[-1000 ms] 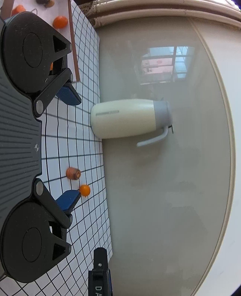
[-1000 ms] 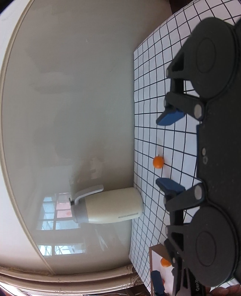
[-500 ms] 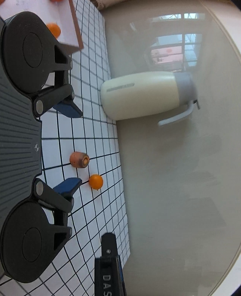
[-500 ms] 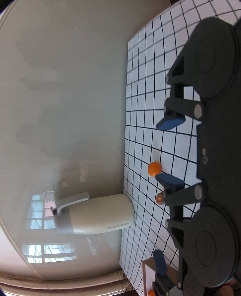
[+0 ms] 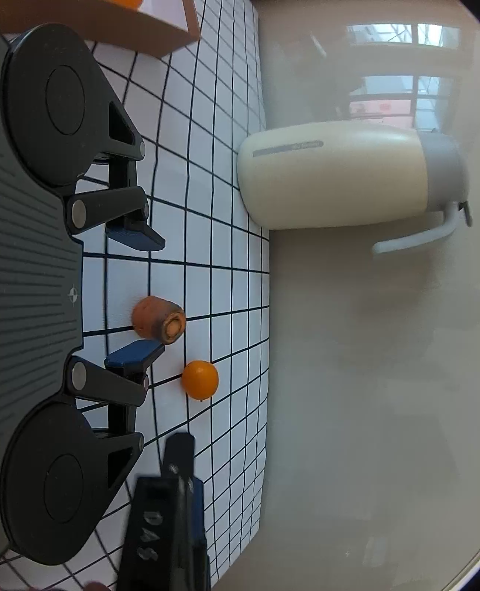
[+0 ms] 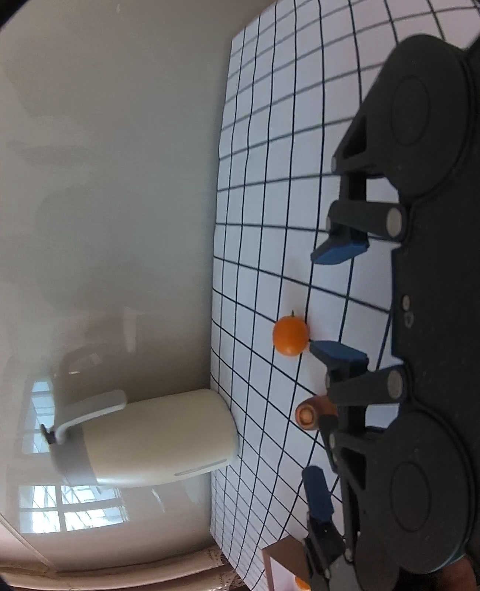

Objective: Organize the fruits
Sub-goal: 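Grasp the orange carrot slice with the left tool while the right tool grasps the small orange, then carry the carrot slice and small orange over the white box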

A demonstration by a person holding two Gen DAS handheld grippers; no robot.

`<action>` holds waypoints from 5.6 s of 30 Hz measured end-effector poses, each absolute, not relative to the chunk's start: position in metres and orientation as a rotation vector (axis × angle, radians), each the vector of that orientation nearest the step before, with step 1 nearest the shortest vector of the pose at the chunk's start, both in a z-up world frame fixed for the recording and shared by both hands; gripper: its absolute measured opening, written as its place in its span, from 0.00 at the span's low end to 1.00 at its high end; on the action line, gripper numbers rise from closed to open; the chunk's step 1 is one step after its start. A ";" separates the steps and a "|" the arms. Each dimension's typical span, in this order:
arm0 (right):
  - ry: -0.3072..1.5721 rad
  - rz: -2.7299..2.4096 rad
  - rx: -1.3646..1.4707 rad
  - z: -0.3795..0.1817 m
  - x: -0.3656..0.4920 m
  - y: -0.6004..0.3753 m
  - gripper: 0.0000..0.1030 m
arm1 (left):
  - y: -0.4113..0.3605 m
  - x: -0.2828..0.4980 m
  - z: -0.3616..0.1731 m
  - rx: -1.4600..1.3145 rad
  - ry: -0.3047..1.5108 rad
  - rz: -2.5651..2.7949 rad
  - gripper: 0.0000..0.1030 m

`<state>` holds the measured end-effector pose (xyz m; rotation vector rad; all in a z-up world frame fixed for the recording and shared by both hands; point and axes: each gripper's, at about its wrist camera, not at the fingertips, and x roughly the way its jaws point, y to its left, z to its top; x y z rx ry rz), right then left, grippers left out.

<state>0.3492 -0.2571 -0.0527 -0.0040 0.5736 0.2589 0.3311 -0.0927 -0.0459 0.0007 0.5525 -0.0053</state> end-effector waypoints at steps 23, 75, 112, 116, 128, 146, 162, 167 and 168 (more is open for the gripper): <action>0.616 0.302 -0.025 -0.071 0.403 -0.224 0.33 | -0.073 0.372 -0.056 -0.004 0.620 -0.017 0.42; 0.498 0.291 -0.047 0.006 0.217 -0.234 0.24 | -0.038 0.183 0.023 0.091 0.496 0.001 0.28; 0.368 0.595 -0.117 0.069 0.087 -0.115 0.24 | 0.079 0.021 0.081 0.037 0.390 0.238 0.28; 0.364 0.618 -0.125 0.071 0.086 -0.102 0.24 | 0.092 0.016 0.081 0.022 0.385 0.268 0.28; 0.351 0.672 -0.156 0.077 0.093 -0.060 0.24 | 0.143 0.018 0.080 0.001 0.376 0.356 0.28; 0.338 0.709 -0.178 0.082 0.118 -0.018 0.24 | 0.197 0.041 0.085 -0.001 0.359 0.428 0.28; 0.366 0.701 -0.170 0.078 0.164 0.004 0.24 | 0.228 0.071 0.076 -0.006 0.376 0.456 0.28; 0.368 0.698 -0.180 0.075 0.178 0.016 0.24 | 0.238 0.081 0.073 -0.009 0.385 0.466 0.28; 0.371 0.697 -0.182 0.074 0.180 0.017 0.24 | 0.240 0.083 0.072 -0.010 0.386 0.468 0.28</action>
